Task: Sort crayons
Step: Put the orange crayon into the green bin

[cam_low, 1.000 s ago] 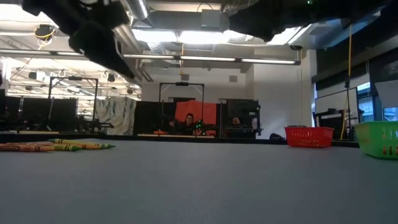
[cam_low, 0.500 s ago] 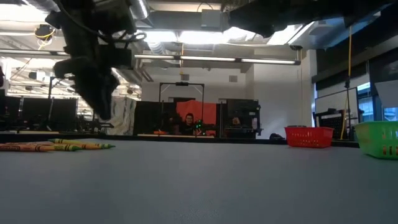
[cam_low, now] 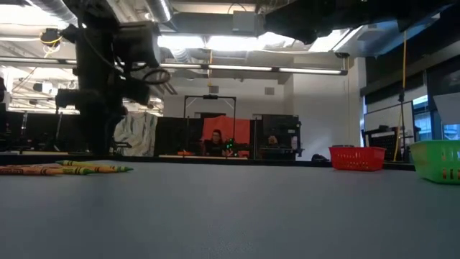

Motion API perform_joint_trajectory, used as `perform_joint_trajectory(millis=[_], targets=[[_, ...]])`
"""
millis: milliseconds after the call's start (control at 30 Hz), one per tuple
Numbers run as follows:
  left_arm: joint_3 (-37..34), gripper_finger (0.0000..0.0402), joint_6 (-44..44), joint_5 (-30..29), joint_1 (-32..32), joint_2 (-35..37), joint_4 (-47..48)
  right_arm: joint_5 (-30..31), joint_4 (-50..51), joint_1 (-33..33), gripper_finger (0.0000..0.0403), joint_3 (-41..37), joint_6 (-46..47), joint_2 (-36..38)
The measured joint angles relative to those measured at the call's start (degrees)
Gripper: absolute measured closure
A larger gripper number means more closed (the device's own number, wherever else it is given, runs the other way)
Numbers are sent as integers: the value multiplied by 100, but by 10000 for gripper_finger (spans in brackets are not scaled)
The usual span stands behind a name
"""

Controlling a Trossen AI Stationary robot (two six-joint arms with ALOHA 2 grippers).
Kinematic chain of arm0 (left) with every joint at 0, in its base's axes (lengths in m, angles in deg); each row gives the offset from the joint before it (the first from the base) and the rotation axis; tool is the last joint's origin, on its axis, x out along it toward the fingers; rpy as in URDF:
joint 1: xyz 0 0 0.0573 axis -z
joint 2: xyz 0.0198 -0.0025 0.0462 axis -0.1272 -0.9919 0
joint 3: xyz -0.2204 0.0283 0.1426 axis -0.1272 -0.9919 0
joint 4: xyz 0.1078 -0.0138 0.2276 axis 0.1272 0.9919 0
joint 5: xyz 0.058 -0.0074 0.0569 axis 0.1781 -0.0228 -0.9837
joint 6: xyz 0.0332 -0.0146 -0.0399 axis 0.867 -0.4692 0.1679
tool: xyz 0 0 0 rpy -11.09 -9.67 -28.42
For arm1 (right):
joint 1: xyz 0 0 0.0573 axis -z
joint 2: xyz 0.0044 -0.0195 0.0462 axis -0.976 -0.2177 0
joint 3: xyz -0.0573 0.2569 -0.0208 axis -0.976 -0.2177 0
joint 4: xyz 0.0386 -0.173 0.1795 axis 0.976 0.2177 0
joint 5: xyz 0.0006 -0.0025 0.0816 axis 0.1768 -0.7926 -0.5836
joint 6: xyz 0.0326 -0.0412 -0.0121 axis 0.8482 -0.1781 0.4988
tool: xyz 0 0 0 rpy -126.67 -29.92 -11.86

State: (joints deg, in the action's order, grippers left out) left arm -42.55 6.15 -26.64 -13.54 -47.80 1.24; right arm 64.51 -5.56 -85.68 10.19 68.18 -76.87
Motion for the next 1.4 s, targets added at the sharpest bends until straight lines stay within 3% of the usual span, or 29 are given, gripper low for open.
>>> perform_joint_trajectory(millis=[300,667,1167,1400], targets=[[8,270,50,308,-138,-446,-35,-2,13,0,212,0,1,-2],[-9,273,153,236,-139,-474,-72,-8,9,0,212,2,2,-2],[-140,389,189,292,-445,-443,-158,-9,13,0,212,2,2,-2],[-141,396,328,267,-458,-448,-157,-9,13,0,212,2,0,-2]])
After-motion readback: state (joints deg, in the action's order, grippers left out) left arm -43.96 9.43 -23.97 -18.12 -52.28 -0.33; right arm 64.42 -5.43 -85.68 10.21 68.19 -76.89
